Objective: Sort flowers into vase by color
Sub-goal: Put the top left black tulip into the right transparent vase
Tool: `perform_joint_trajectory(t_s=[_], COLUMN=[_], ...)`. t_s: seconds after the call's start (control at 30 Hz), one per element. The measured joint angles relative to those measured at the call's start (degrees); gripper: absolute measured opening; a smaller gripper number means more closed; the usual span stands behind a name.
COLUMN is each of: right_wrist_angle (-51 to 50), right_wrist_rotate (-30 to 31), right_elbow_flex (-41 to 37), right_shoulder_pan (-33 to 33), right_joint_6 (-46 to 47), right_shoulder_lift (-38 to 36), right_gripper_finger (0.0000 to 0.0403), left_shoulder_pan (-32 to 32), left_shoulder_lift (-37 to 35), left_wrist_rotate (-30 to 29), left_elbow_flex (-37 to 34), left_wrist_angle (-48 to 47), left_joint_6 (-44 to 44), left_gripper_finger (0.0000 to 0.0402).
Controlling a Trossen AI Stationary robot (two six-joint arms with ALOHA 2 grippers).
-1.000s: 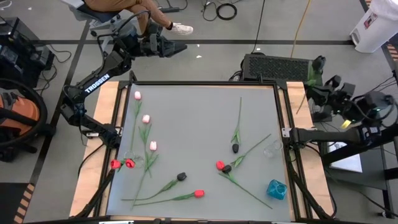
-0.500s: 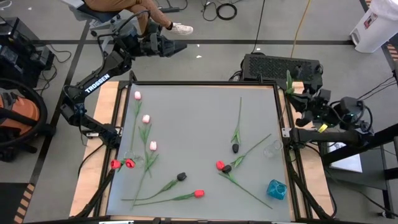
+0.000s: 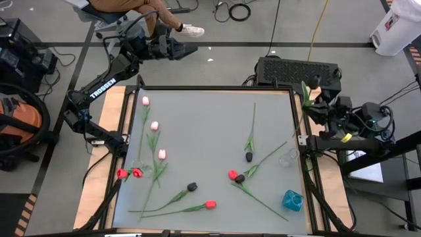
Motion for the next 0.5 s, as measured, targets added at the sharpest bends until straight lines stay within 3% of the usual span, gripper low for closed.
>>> perform_joint_trajectory(t_s=[0.5], right_wrist_angle=[-4.5], right_wrist_rotate=[-14.1], right_elbow_flex=[0.0], right_shoulder_pan=[0.0], right_joint_6=[5.7], right_shoulder_lift=[0.0], right_gripper_finger=[0.0], left_shoulder_pan=[-0.1], left_shoulder_lift=[0.0], left_wrist_rotate=[-1.2], left_elbow_flex=[0.0], left_wrist_angle=[0.0], left_joint_6=[0.0], left_gripper_finger=[0.0208])
